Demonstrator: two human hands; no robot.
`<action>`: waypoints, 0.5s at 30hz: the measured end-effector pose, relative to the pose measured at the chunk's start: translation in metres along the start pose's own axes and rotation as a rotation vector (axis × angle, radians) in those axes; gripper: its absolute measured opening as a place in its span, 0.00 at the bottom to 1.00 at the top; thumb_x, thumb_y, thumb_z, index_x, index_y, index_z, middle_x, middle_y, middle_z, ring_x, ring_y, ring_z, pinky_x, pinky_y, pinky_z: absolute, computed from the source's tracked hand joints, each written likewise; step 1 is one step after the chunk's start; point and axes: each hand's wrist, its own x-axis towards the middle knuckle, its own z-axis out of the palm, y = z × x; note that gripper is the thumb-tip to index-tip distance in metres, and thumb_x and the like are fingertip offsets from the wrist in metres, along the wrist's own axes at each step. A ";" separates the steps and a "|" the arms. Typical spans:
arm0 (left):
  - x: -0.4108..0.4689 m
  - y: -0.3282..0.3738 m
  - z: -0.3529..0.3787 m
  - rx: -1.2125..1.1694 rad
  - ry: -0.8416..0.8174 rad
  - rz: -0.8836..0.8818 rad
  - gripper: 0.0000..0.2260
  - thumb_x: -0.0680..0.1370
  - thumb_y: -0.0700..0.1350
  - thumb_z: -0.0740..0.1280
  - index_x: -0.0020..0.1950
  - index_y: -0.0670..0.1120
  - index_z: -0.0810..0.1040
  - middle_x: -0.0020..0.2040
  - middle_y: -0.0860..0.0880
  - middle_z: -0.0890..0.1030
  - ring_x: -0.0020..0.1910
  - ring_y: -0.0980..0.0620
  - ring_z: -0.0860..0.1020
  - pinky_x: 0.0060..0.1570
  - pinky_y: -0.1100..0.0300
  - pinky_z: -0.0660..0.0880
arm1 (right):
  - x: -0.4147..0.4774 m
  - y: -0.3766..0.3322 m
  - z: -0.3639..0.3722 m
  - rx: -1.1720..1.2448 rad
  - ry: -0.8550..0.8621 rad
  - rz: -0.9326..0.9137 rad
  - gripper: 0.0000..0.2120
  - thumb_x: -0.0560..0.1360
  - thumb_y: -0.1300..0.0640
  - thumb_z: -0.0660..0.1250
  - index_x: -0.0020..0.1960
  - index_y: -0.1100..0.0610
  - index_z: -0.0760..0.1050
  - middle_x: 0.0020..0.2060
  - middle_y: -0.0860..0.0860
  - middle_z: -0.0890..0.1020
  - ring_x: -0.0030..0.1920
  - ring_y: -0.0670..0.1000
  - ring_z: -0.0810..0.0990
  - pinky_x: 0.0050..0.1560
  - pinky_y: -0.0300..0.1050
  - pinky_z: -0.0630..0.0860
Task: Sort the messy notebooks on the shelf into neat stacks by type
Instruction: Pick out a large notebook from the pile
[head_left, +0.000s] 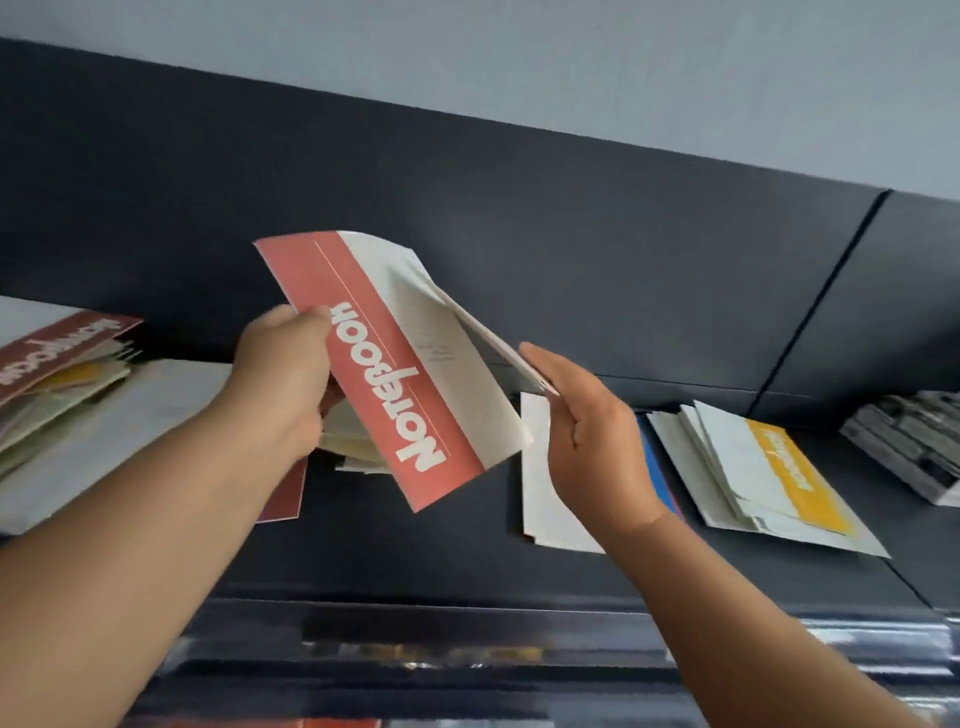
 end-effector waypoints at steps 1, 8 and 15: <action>-0.002 -0.004 0.013 0.011 -0.037 -0.033 0.08 0.81 0.47 0.61 0.45 0.51 0.77 0.46 0.47 0.83 0.43 0.49 0.81 0.44 0.54 0.78 | -0.004 0.009 -0.012 -0.051 0.020 0.023 0.23 0.78 0.68 0.55 0.67 0.53 0.75 0.57 0.39 0.76 0.58 0.36 0.72 0.59 0.20 0.62; -0.024 -0.026 0.075 0.082 -0.243 -0.188 0.09 0.82 0.48 0.60 0.43 0.51 0.76 0.44 0.48 0.82 0.44 0.48 0.81 0.47 0.51 0.78 | -0.037 0.039 -0.082 -0.285 0.143 0.184 0.20 0.79 0.67 0.57 0.67 0.55 0.75 0.56 0.47 0.81 0.55 0.45 0.76 0.53 0.29 0.66; -0.040 -0.042 0.115 0.153 -0.258 -0.282 0.08 0.82 0.48 0.61 0.53 0.47 0.77 0.47 0.45 0.82 0.46 0.44 0.81 0.53 0.44 0.77 | -0.058 0.082 -0.132 -0.304 0.222 0.251 0.22 0.77 0.70 0.56 0.66 0.54 0.76 0.59 0.48 0.80 0.59 0.50 0.78 0.58 0.33 0.68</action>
